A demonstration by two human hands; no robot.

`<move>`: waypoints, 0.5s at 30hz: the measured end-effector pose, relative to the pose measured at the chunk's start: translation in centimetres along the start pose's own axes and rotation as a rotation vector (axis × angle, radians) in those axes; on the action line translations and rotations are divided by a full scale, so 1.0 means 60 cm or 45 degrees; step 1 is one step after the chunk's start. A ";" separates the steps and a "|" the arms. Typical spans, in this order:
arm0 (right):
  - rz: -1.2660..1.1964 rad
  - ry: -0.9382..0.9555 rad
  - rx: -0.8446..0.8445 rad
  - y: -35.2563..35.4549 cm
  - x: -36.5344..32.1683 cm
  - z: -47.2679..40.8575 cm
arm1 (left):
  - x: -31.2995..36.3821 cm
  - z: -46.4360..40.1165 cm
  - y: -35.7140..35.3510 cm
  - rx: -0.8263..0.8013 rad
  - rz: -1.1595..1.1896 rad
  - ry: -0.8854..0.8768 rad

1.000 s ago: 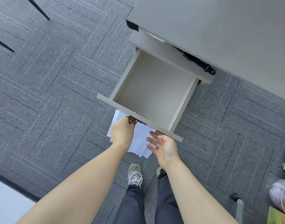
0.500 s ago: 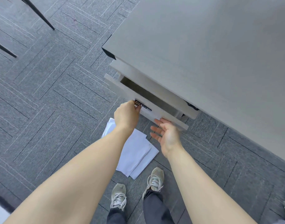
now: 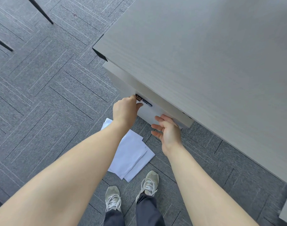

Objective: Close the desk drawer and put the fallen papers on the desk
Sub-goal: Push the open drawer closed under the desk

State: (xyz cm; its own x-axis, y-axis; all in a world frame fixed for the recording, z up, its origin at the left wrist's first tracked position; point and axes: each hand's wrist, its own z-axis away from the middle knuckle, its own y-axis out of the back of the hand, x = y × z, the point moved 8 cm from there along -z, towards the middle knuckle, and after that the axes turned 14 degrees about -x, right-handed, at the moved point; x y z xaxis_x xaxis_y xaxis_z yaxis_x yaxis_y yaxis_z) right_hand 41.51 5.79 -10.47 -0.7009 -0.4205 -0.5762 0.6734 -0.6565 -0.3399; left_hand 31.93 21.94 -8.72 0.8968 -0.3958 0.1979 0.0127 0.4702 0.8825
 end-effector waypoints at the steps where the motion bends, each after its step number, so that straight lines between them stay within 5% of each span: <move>1: 0.015 0.002 -0.005 0.000 0.001 0.000 | 0.002 0.000 0.001 -0.001 -0.033 -0.008; 10: 0.049 0.005 -0.028 -0.005 0.004 0.001 | 0.007 0.006 -0.004 -0.050 -0.030 -0.013; 15: 0.059 0.033 0.000 -0.003 0.003 -0.001 | -0.018 -0.002 -0.022 -0.061 0.487 -0.037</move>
State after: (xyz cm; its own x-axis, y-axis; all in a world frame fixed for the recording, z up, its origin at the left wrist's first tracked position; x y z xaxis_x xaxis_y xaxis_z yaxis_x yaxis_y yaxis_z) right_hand 41.28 5.90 -10.55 -0.6623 -0.4343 -0.6106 0.7051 -0.6367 -0.3120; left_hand 31.03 21.84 -10.13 0.8280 -0.2066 0.5213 -0.2986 0.6243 0.7218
